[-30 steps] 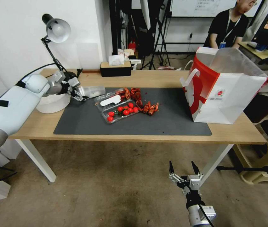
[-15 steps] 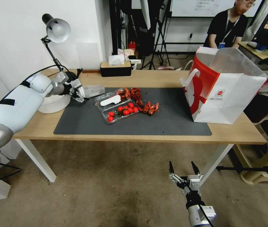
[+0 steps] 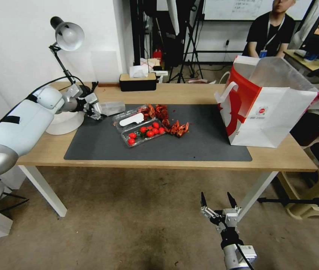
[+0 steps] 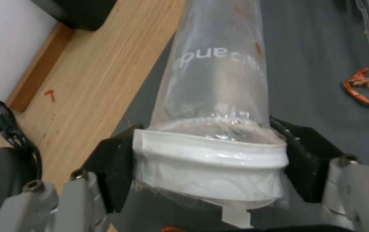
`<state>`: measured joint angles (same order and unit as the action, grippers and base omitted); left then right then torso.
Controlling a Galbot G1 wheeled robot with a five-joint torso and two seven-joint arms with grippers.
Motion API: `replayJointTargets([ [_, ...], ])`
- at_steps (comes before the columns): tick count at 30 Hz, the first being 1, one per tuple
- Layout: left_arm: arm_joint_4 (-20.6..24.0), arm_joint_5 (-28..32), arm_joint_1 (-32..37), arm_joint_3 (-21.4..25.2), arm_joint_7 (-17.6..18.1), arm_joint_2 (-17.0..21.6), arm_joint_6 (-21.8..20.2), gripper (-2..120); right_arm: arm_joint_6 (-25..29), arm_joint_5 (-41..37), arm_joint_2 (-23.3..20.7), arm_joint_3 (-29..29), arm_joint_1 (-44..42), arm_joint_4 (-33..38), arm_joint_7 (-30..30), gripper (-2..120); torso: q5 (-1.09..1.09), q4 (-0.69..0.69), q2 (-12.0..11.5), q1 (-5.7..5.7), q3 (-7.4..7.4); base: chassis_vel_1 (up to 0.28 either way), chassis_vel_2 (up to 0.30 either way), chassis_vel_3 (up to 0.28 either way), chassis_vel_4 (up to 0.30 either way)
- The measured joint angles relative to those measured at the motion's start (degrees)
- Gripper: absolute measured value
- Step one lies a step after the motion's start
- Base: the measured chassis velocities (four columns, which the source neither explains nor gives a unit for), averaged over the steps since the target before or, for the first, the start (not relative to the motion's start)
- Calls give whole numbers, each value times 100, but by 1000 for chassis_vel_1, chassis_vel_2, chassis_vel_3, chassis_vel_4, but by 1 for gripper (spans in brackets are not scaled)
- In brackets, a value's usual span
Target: Pick up the trash from the table and place it into the takeout bag.
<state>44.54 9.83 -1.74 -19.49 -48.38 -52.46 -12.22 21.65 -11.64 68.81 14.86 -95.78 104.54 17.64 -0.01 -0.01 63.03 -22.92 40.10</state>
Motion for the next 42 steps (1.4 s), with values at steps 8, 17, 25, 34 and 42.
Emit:
replayJointTargets([
  [8, 36, 92, 17, 63, 9, -1, -10, 59, 4, 11, 8, -23, 19, -11, 0, 100, 1, 2, 0, 0, 0, 0, 0, 0, 0],
  [17, 653, 779, -66, 271, 216, 64, -24, 58, 1, 14, 14, -61, 61, -43, 0, 100, 1, 1, 0, -1, 1, 0, 0, 0, 0],
  [25, 1434, 1450, -422, 126, 343, -93, -13, 57, -11, 20, 15, -65, 56, -32, 0, 100, -1, 1, 0, -1, 1, 0, 0, 0, 0],
  [34, 2051, 2808, -947, -325, 694, -918, -110, 57, -1, 30, 49, 9, -18, 13, -1, 100, -2, -1, 0, 0, 0, 0, 0, 0, 0],
  [42, 1840, 3013, -1413, -666, 982, -1800, -176, 57, 13, 43, 82, 27, -42, 15, 0, 100, -4, 1, 0, -1, 1, 0, 0, 0, 0],
])
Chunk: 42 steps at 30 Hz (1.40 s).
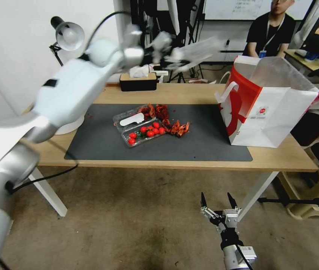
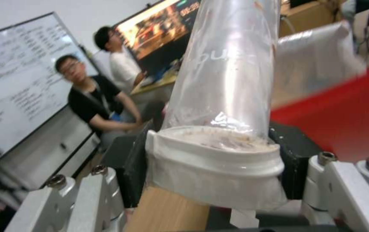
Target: Pick up the trash from the table and place it into the takeout bag.
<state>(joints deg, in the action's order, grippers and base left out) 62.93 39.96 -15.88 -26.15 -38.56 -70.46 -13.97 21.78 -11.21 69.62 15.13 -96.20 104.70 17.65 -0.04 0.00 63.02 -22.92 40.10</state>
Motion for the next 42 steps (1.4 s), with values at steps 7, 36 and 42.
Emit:
replayJointTargets([
  [7, -489, -19, -351, -231, 239, -950, 10, 57, 12, 17, 15, 3, -13, -23, 2, 100, 1, -2, 0, 0, 0, 0, 0, 0, 0],
  [36, -1079, 9, -303, -969, 1137, -2147, 105, 93, 186, 6, 85, 1, -45, -173, -11, 100, 4, 0, 1, 1, 0, 0, 0, 0, 0],
  [42, -988, 34, -263, -884, 1195, -2106, 71, 100, 193, 12, 73, 4, -52, -143, -15, 100, 4, 0, 1, 1, 0, 0, 0, 0, 0],
])
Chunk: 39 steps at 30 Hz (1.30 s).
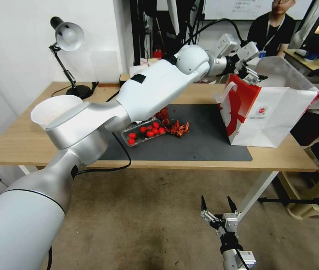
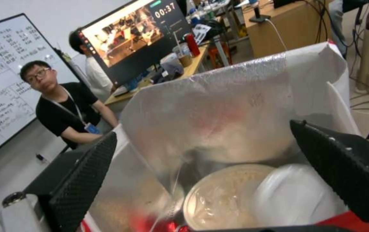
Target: Pick up the trash from the table and place it into the takeout bag.
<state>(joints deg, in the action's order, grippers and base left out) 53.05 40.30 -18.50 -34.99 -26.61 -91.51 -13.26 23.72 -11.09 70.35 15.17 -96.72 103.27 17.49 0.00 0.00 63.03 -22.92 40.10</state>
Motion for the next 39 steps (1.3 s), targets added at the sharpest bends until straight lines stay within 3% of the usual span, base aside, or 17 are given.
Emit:
replayJointTargets([
  [6, 301, 92, 167, 205, 230, 189, -101, 100, 0, 0, -5, -1, 0, 9, 0, 100, 0, 0, 0, 0, 0, 0, 0, 0, 0],
  [13, 913, 588, 739, 920, 886, 663, -473, 100, 2, -15, 16, -23, 28, -2, -2, 100, 1, 0, 0, 0, 0, 0, 0, 0, 0],
  [15, 945, 603, 765, 943, 925, 685, -482, 100, 3, -17, 17, -24, 29, -3, -2, 100, 1, 0, 0, 0, 0, 0, 0, 0, 0],
  [16, 1318, 717, 1059, 1184, 1394, 912, -567, 100, 16, -25, 22, -25, 26, -8, -2, 100, 2, 0, 0, 0, 0, 0, 0, 0, 0],
  [18, 1362, 725, 1094, 1214, 1444, 937, -573, 100, 18, -25, 23, -25, 25, -8, -2, 100, 2, 0, 0, 0, 0, 0, 0, 0, 0],
  [21, 1961, 747, 1591, 1625, 2083, 1307, -709, 100, 36, -32, 32, -23, 8, -5, -2, 100, 2, 0, 0, 0, 0, 0, 0, 0, 0],
  [22, 1961, 747, 1591, 1625, 2083, 1307, -709, 100, 36, -32, 32, -23, 8, -5, -2, 100, 2, 0, 0, 0, 0, 0, 0, 0, 0],
  [25, 2736, 456, 2350, 2104, 3059, 1819, -683, 100, 40, -34, 27, 3, -58, 87, 1, 100, 4, 3, 0, 0, 0, 0, 0, 0, 0],
  [26, 2736, 456, 2350, 2104, 3059, 1819, -683, 100, 40, -34, 27, 3, -58, 87, 1, 100, 4, 3, 0, 0, 0, 0, 0, 0, 0],
  [29, 3357, -561, 3324, 2413, 4366, 2234, -229, 100, 17, -35, -34, 37, -120, 224, 7, 100, 1, 1, 0, 0, 0, 0, 0, 0, 0],
  [39, 3586, -1137, 3763, 2544, 4789, 2384, -4, 100, 10, -35, -38, 38, -126, 251, 14, 100, 2, 0, 0, 0, 0, 0, 0, 0, 0],
])
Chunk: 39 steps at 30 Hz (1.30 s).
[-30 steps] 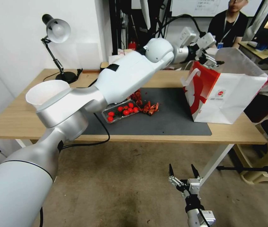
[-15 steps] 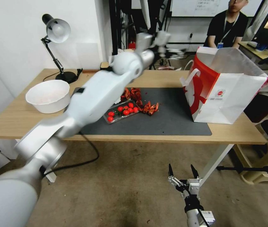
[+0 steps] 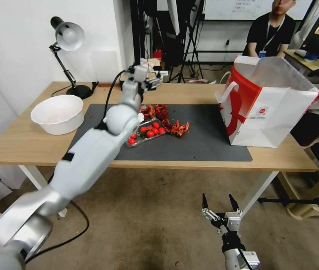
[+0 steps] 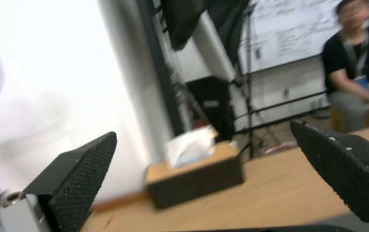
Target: Pick up the trash from the table and place it into the takeout bag.
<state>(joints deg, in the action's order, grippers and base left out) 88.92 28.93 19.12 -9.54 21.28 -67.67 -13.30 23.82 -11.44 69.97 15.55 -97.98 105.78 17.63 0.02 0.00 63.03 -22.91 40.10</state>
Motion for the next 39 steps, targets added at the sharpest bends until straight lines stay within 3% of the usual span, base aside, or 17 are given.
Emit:
replayJointTargets([
  [8, 466, -316, 624, 310, 443, 235, -192, 100, -1, -5, 8, 0, -33, 36, 39, 100, -1, -1, 0, 0, 0, 0, 0, 0, 0],
  [13, 1215, -458, 2014, 1272, 531, 347, -374, 100, 8, -9, -42, 23, -61, 58, 54, 100, -1, 1, -1, 0, 0, 0, 0, 0, 0],
  [18, 1621, -684, 2808, 1681, 501, 472, -318, 100, 8, -12, -59, 12, -57, 62, 55, 100, -3, 0, 0, 0, 0, 0, 0, 0, 0],
  [26, 2080, -974, 4267, 2400, 468, 461, 50, 100, 26, 1, -90, 10, -68, 71, 14, 100, -1, 0, 0, -1, 0, 0, 0, 0, 0],
  [28, 2299, -1109, 4841, 2723, 306, 370, 142, 100, 61, 17, -94, 3, -49, 66, -13, 100, -5, -1, 0, 0, 0, 0, 0, 0, 0],
  [30, 2344, -1128, 4999, 2802, 253, 346, 176, 100, 78, 19, -94, 0, -44, 66, -24, 100, -5, 0, 0, 0, 0, 0, 0, 0, 0],
  [31, 2389, -1197, 5282, 2953, 134, 299, 314, 100, 107, 23, -94, 2, -33, 66, -42, 100, 2, 1, 0, 0, 0, 0, 0, 0, 0],
  [33, 2449, -1262, 5613, 3139, -18, 250, 553, 100, 137, 29, -97, 6, -27, 79, -59, 100, -5, 1, 0, 0, 0, 0, 0, 0, 0],
  [39, 2587, -1376, 6394, 3526, -218, 117, 1094, 100, 232, 112, -118, 55, -33, 261, -88, 100, -1, 0, 0, 0, 0, 0, 0, 0, 0],
])
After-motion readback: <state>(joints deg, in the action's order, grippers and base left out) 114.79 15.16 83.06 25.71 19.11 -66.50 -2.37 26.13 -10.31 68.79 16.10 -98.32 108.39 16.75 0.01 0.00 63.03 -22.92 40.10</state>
